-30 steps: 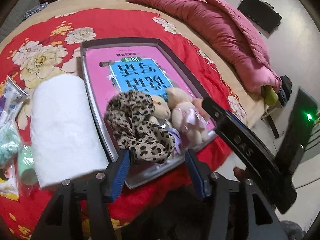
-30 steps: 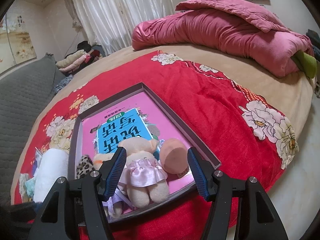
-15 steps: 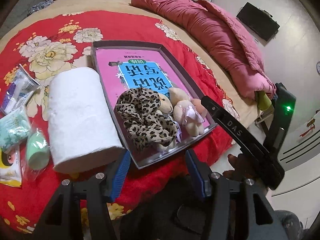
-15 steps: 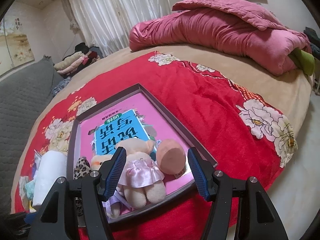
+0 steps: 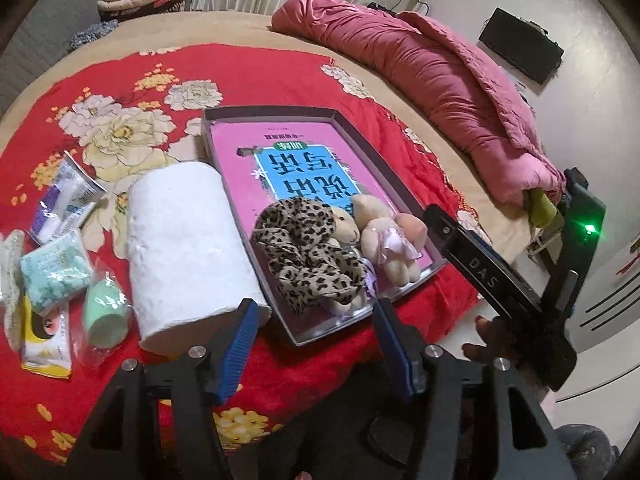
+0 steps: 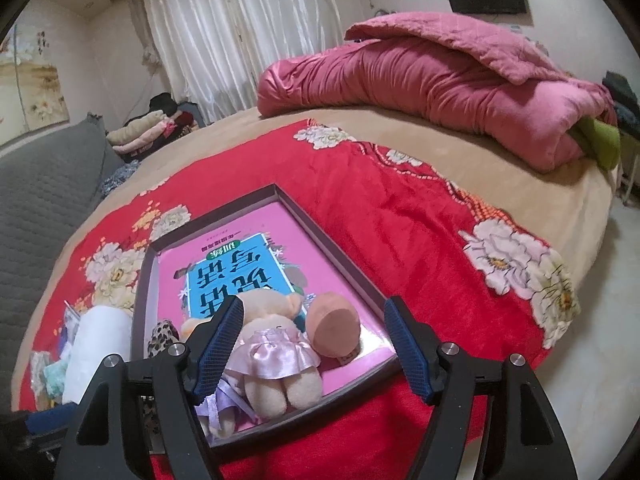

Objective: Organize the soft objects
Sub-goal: 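Move both open tools back from the tray toward the pile of soft items, then grasp the green tissue pack with the left tool while the right tool grasps the bagged green sponge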

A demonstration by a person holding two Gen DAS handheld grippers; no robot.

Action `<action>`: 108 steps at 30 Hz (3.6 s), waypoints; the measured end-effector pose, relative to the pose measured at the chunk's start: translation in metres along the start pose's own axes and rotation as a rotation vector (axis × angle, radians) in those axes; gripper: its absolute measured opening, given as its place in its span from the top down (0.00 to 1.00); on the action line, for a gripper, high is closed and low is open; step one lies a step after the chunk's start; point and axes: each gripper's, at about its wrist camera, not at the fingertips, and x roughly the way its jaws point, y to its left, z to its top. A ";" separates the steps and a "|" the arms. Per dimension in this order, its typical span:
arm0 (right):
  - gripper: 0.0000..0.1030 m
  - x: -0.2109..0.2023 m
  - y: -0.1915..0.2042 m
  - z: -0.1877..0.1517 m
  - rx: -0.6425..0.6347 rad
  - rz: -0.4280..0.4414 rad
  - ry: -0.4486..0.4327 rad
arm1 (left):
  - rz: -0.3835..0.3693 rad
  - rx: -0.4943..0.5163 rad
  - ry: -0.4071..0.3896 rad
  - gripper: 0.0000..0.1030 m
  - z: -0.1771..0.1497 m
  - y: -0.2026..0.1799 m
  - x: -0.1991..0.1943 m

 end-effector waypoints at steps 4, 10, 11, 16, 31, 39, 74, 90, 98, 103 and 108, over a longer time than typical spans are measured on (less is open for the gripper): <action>0.28 -0.008 0.003 -0.001 -0.023 -0.015 -0.011 | 0.006 0.001 -0.009 0.43 -0.001 0.001 -0.006; 0.28 -0.023 0.009 -0.001 -0.057 -0.044 -0.048 | 0.004 -0.001 -0.012 0.43 -0.005 0.004 -0.013; 0.28 -0.025 0.010 -0.001 -0.061 -0.044 -0.053 | 0.005 -0.001 -0.012 0.43 -0.006 0.004 -0.015; 0.28 -0.045 0.020 -0.001 -0.077 -0.038 -0.102 | 0.012 0.008 -0.024 0.43 -0.011 0.004 -0.023; 0.25 -0.101 0.074 -0.002 -0.188 0.044 -0.188 | 0.023 -0.011 -0.092 0.43 -0.022 0.020 -0.057; 0.25 -0.119 0.102 -0.008 -0.239 0.089 -0.195 | 0.027 -0.045 -0.130 0.43 -0.024 0.039 -0.077; 0.25 -0.152 0.190 -0.041 -0.483 0.248 -0.179 | 0.077 -0.194 -0.211 0.43 -0.047 0.116 -0.120; 0.25 -0.127 0.223 -0.062 -0.598 0.280 -0.101 | 0.081 -0.371 -0.182 0.43 -0.061 0.193 -0.115; 0.25 -0.119 0.233 -0.071 -0.651 0.287 -0.083 | 0.105 -0.449 -0.176 0.43 -0.061 0.231 -0.110; 0.25 -0.112 0.239 -0.075 -0.671 0.289 -0.066 | 0.109 -0.465 -0.164 0.43 -0.062 0.239 -0.104; 0.25 -0.108 0.245 -0.079 -0.694 0.295 -0.067 | 0.120 -0.515 -0.173 0.43 -0.058 0.259 -0.099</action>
